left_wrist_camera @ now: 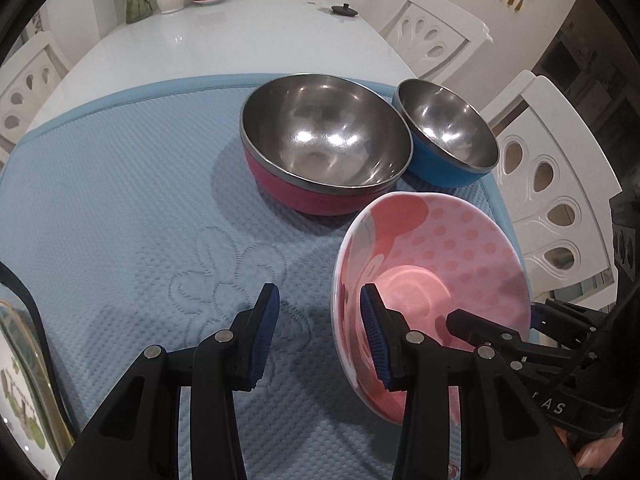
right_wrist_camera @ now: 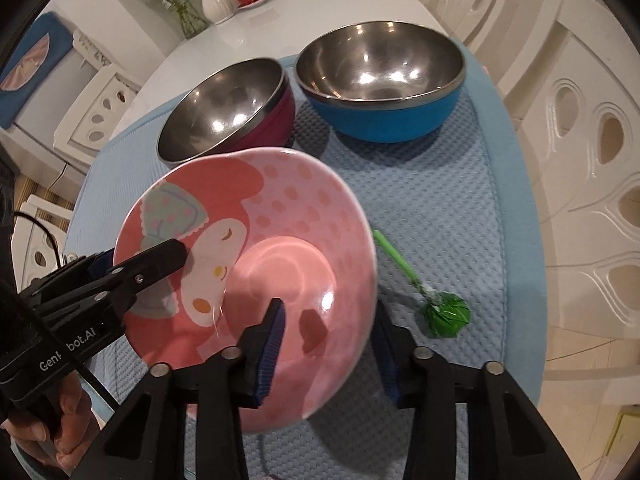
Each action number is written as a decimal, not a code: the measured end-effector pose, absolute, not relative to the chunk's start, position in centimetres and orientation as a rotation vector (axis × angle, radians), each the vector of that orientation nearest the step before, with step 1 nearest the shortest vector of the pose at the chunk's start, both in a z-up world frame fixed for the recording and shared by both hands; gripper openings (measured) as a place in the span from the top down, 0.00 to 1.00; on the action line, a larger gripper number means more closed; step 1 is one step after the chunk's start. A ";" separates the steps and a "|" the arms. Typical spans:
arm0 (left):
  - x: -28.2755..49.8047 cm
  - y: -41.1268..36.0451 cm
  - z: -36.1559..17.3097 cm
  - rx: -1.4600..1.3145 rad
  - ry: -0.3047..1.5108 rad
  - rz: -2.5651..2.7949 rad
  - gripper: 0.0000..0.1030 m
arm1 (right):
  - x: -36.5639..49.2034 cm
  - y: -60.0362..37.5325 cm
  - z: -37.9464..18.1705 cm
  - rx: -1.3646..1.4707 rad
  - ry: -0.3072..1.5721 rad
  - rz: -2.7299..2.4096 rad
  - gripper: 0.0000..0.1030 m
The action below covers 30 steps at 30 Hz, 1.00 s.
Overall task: Organize plates and bowls
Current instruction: 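Close both grippers on the rim of the pink bowl, then carry the pink bowl with both grippers beside the plate stack and lower it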
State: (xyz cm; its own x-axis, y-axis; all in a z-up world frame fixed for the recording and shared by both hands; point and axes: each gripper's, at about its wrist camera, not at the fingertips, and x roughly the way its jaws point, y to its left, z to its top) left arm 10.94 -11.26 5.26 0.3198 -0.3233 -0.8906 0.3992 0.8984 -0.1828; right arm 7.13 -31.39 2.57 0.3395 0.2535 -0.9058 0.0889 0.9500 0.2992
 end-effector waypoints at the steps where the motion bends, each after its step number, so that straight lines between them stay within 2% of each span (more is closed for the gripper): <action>1: 11.0 -11.3 5.2 0.078 1.152 -0.479 0.62 | 7.2 -31.2 2.6 0.312 1.223 0.114 0.67; 2: 11.0 -11.4 5.1 0.080 1.152 -0.483 0.62 | 7.2 -30.9 2.6 0.299 1.218 0.116 0.70; 8: 11.1 -11.8 4.7 0.058 1.157 -0.529 0.64 | 7.1 -30.0 3.0 0.235 1.196 0.113 0.75; 11: 11.0 -11.9 4.5 0.026 1.158 -0.570 0.74 | 6.7 -30.3 3.1 0.235 1.194 0.114 0.77; 15: 11.2 -11.9 4.4 -0.010 1.131 -0.612 0.75 | 6.7 -30.0 3.2 0.218 1.199 0.101 0.77; 21: 10.1 -10.9 6.6 -0.054 1.088 -0.653 0.75 | 6.2 -29.1 5.0 0.199 1.177 0.101 0.77; 30: 6.3 -7.1 12.1 -0.090 0.992 -0.606 0.75 | 3.6 -26.3 10.8 0.192 1.092 0.162 0.77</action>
